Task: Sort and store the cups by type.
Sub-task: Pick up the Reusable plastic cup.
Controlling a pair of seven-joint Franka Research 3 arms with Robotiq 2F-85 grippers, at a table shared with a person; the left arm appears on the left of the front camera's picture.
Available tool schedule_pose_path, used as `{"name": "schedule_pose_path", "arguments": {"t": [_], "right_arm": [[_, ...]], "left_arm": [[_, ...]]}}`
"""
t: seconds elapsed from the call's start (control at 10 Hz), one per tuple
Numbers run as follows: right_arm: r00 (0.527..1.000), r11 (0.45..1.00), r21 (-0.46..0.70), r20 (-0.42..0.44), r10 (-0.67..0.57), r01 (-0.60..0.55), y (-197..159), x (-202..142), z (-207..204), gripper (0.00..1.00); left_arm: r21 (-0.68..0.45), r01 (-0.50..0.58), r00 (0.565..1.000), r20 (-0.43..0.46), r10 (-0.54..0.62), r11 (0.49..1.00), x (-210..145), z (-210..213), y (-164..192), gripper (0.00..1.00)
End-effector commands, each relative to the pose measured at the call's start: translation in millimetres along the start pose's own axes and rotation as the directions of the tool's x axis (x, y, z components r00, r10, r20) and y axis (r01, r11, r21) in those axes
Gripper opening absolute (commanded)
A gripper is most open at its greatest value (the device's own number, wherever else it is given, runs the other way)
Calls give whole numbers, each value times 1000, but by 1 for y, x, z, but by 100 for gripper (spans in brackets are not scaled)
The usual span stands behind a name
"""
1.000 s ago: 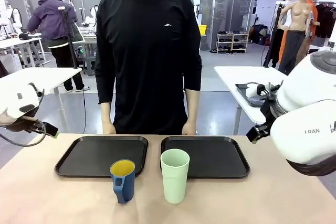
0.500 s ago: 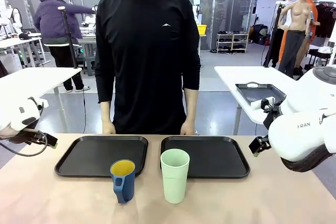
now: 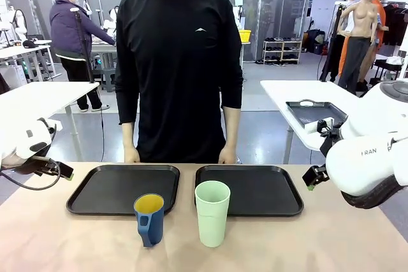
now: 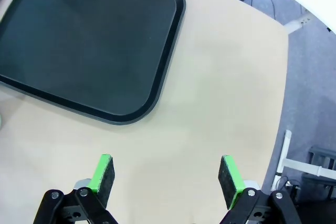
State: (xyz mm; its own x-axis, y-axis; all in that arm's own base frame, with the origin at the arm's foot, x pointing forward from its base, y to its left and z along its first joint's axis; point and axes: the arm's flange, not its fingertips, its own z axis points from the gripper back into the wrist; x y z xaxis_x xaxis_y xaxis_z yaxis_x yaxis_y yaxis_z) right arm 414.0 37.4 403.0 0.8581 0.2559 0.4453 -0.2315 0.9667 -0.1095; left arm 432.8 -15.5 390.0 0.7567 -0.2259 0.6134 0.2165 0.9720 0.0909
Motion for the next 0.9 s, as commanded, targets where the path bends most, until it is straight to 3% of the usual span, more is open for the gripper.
{"name": "schedule_pose_path", "arguments": {"t": [0.0, 0.8], "right_arm": [[1000, 1000, 3, 0, -1, 1, 0, 0, 0, 100], [1000, 1000, 3, 0, -1, 1, 0, 0, 0, 100]], "left_arm": [[8, -2, 1000, -1, 2, 1000, -1, 0, 2, 100], [8, -2, 1000, -1, 2, 1000, -1, 0, 2, 100]]}}
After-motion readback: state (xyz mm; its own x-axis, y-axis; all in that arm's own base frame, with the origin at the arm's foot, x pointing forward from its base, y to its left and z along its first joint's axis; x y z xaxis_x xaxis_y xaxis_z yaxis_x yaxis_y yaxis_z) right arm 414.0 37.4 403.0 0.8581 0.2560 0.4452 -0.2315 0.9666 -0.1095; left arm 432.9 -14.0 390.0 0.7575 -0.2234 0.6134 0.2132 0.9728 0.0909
